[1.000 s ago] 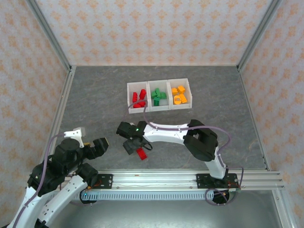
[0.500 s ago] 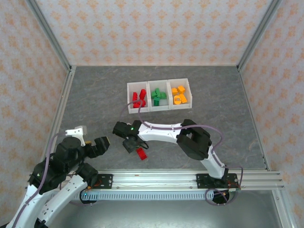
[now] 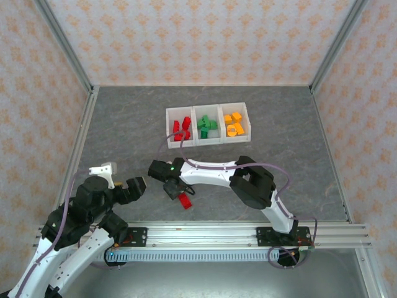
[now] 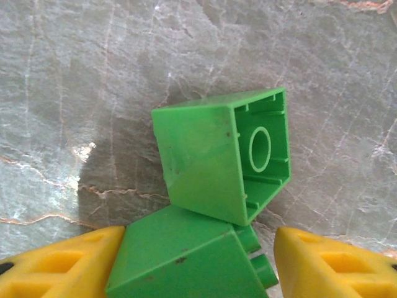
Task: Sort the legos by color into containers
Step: Pick up the lego from the bottom-center of the table.
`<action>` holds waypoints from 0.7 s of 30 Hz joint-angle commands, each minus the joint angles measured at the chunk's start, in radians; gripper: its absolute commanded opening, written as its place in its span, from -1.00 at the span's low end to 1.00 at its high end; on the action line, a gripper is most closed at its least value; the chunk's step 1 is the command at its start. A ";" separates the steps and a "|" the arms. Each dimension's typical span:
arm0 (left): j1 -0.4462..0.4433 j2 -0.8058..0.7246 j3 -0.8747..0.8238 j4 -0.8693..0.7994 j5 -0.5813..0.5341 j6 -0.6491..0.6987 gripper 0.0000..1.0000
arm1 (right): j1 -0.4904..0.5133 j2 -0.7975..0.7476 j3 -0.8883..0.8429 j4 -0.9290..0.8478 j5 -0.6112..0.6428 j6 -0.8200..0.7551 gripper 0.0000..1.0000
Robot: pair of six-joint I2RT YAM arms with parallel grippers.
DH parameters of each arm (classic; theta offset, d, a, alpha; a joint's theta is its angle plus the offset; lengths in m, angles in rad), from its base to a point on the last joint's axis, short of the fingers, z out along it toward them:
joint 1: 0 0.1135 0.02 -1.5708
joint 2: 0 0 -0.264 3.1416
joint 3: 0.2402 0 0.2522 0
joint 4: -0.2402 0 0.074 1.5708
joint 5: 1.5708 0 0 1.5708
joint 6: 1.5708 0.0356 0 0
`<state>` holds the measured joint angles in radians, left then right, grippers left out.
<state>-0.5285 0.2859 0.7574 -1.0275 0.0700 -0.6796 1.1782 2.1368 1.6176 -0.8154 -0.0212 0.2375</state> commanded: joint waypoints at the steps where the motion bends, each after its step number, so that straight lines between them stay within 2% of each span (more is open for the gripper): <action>1: -0.001 0.007 -0.013 0.026 0.008 0.025 0.98 | 0.006 0.032 -0.010 -0.015 0.037 -0.004 0.16; 6: -0.001 0.008 -0.015 0.029 0.008 0.022 0.99 | 0.005 0.035 -0.015 -0.014 0.037 -0.011 -0.04; 15: -0.001 0.013 0.004 0.050 -0.015 0.020 0.98 | -0.001 -0.026 0.038 -0.100 0.155 -0.013 -0.21; 21: -0.001 0.037 0.005 0.079 -0.011 0.029 0.98 | -0.041 -0.120 0.109 -0.149 0.161 -0.044 -0.26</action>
<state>-0.5285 0.3065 0.7509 -0.9951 0.0696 -0.6796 1.1606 2.1128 1.6653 -0.9066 0.0795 0.2150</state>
